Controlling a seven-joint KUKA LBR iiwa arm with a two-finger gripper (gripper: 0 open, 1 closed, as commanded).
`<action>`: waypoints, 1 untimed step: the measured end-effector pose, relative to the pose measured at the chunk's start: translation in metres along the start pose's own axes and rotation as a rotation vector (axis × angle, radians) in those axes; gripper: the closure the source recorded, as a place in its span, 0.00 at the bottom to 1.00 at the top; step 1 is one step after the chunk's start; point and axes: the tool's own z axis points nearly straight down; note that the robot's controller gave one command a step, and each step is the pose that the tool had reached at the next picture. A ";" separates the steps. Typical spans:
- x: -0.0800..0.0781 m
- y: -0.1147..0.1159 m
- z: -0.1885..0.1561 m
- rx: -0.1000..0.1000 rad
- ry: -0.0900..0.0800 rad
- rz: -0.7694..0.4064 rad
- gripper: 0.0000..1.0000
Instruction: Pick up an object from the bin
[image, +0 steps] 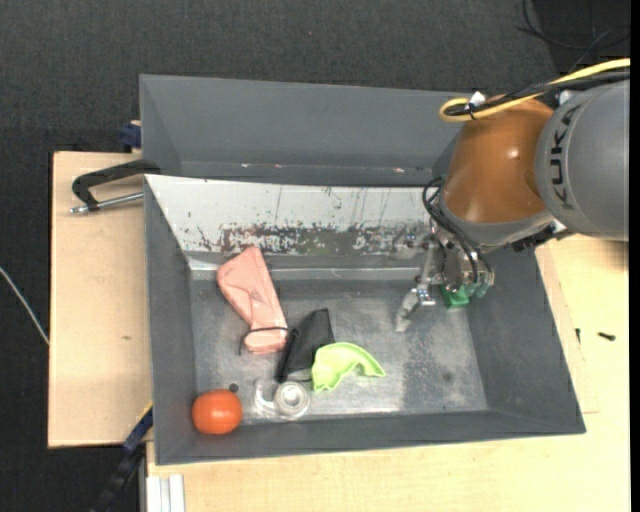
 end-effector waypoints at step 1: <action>0.056 0.028 -0.004 0.000 -0.001 0.143 0.00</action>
Offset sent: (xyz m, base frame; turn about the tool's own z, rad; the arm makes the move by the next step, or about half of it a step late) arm -0.0810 0.0335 -0.0271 0.1955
